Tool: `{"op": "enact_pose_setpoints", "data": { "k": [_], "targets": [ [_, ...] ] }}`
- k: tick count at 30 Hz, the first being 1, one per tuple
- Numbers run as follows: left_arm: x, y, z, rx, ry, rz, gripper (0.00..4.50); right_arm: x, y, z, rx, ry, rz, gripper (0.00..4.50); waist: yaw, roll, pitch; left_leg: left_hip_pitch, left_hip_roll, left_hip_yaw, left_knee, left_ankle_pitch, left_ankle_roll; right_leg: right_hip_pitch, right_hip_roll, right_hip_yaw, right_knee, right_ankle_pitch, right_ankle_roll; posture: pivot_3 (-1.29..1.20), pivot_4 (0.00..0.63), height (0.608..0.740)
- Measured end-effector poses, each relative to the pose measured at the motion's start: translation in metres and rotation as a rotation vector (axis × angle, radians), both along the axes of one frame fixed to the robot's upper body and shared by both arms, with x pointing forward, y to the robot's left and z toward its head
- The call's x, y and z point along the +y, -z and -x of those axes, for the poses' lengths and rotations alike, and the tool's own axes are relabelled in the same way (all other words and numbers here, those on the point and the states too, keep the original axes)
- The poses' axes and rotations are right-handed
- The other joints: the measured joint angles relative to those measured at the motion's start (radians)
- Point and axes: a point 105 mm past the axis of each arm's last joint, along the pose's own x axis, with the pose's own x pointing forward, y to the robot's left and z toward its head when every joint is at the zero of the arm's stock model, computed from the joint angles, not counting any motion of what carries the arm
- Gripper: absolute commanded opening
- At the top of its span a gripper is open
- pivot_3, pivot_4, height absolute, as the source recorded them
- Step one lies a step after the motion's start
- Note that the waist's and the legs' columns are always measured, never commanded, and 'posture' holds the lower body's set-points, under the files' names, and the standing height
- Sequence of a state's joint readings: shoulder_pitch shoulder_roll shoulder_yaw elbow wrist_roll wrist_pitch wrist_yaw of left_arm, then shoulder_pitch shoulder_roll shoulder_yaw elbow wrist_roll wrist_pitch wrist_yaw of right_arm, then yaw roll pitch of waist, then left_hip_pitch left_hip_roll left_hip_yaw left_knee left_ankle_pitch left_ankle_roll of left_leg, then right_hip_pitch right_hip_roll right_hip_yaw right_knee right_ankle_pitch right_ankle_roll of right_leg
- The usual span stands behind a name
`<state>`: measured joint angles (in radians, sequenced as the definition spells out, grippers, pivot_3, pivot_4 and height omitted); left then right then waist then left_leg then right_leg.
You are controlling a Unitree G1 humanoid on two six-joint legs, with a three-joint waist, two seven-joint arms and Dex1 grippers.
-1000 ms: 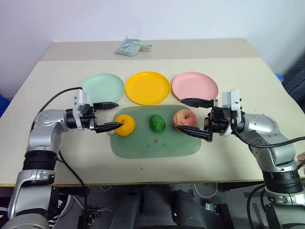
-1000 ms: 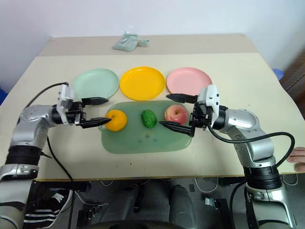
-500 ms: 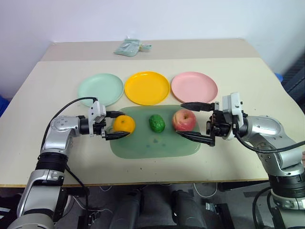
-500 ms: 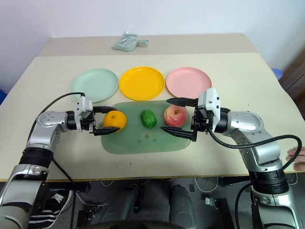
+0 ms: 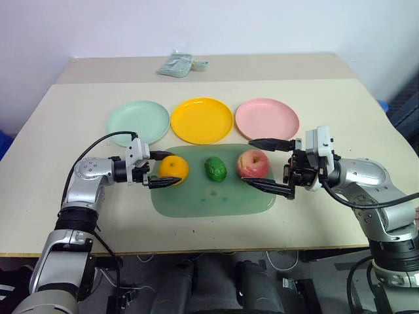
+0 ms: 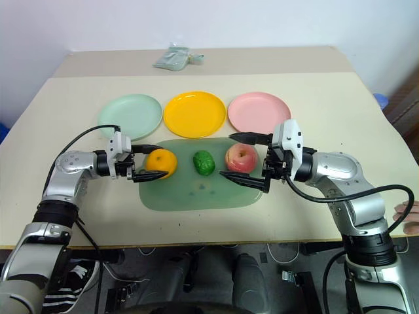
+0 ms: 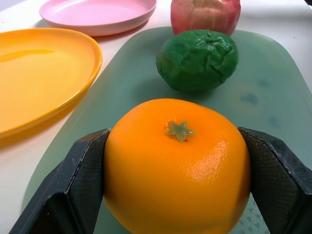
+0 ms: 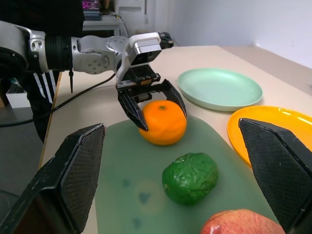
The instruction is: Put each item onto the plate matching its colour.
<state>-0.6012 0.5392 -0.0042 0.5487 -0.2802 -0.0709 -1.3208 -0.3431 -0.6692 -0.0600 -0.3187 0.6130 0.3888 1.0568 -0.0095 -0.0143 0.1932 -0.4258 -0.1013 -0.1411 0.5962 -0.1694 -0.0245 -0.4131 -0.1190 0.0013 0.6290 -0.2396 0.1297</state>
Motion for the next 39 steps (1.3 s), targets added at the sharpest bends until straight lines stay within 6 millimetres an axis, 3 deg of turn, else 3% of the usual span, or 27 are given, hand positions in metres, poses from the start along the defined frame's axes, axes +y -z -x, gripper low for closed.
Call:
{"op": "enact_pose_setpoints", "data": {
  "k": [5, 8, 10, 17, 23, 25, 26, 34, 39],
  "targets": [
    [-0.012, -0.056, -0.045, -0.118, -0.177, 0.134, 3.46, 0.000, -0.009, -0.014, -0.028, 0.062, -0.040, 4.50, 0.004, -0.001, 0.000, 0.000, -0.001, -0.001, 0.001, 0.000, 0.000, 0.001, 0.000, -0.001, 0.000, 0.001, 0.002, 0.00, 0.150, 0.740],
    [-0.026, -0.091, -0.079, -0.186, -0.338, 0.234, 3.46, -0.012, -0.017, -0.050, -0.065, 0.246, -0.065, 4.50, 0.003, -0.001, 0.000, 0.000, -0.002, -0.001, 0.002, 0.000, 0.000, 0.001, 0.000, -0.001, 0.000, 0.001, 0.002, 0.00, 0.150, 0.740],
    [-0.036, -0.099, -0.092, -0.209, -0.404, 0.249, 3.46, -0.022, -0.017, -0.068, -0.073, 0.353, -0.062, 4.50, 0.001, -0.001, 0.000, 0.000, -0.003, 0.000, 0.001, 0.000, 0.001, 0.001, 0.000, -0.001, 0.000, 0.001, 0.003, 0.00, 0.150, 0.740],
    [-0.068, -0.057, -0.111, -0.091, -0.532, 0.196, 3.46, -0.038, -0.009, -0.091, -0.052, 0.520, -0.073, 4.50, -0.009, -0.002, 0.000, -0.001, -0.006, 0.002, 0.000, 0.000, 0.001, -0.001, -0.001, -0.001, 0.002, 0.001, 0.003, 0.00, 0.150, 0.740],
    [-0.085, -0.051, -0.116, -0.087, -0.569, 0.139, 3.46, -0.038, -0.006, -0.091, -0.075, 0.536, -0.082, 4.50, -0.005, -0.002, 0.000, 0.000, -0.006, 0.002, 0.002, 0.000, 0.001, 0.002, 0.000, -0.002, 0.002, 0.001, 0.004, 0.00, 0.150, 0.740],
    [-0.085, -0.046, -0.115, -0.073, -0.570, 0.122, 4.48, -0.039, -0.002, -0.090, -0.065, 0.540, -0.078, 4.50, -0.005, -0.002, 0.000, 0.000, -0.006, 0.002, 0.002, 0.000, 0.001, 0.002, 0.000, -0.002, 0.002, 0.001, 0.004, 0.00, 0.150, 0.740],
    [-0.085, -0.044, -0.115, -0.069, -0.570, 0.114, 4.49, -0.040, 0.000, -0.089, -0.060, 0.541, -0.075, 4.50, -0.006, -0.002, 0.000, 0.000, -0.006, 0.002, 0.002, 0.000, 0.001, 0.002, 0.000, -0.002, 0.002, 0.001, 0.004, 0.00, 0.150, 0.740],
    [-0.085, -0.047, -0.114, -0.090, -0.555, 0.112, 4.49, -0.039, -0.002, -0.088, -0.085, 0.527, -0.071, 4.50, -0.007, -0.002, 0.000, 0.000, -0.006, 0.002, 0.002, 0.000, 0.001, 0.002, 0.000, -0.002, 0.002, 0.001, 0.004, 0.00, 0.150, 0.740],
    [-0.089, -0.079, -0.098, -0.120, -0.316, 0.240, 4.49, -0.037, -0.005, -0.083, -0.093, 0.472, -0.087, 4.50, -0.008, -0.002, 0.000, 0.000, -0.006, 0.002, 0.002, 0.000, 0.001, 0.002, 0.000, -0.002, 0.002, 0.001, 0.004, 0.00, 0.150, 0.740]
  ]
}}
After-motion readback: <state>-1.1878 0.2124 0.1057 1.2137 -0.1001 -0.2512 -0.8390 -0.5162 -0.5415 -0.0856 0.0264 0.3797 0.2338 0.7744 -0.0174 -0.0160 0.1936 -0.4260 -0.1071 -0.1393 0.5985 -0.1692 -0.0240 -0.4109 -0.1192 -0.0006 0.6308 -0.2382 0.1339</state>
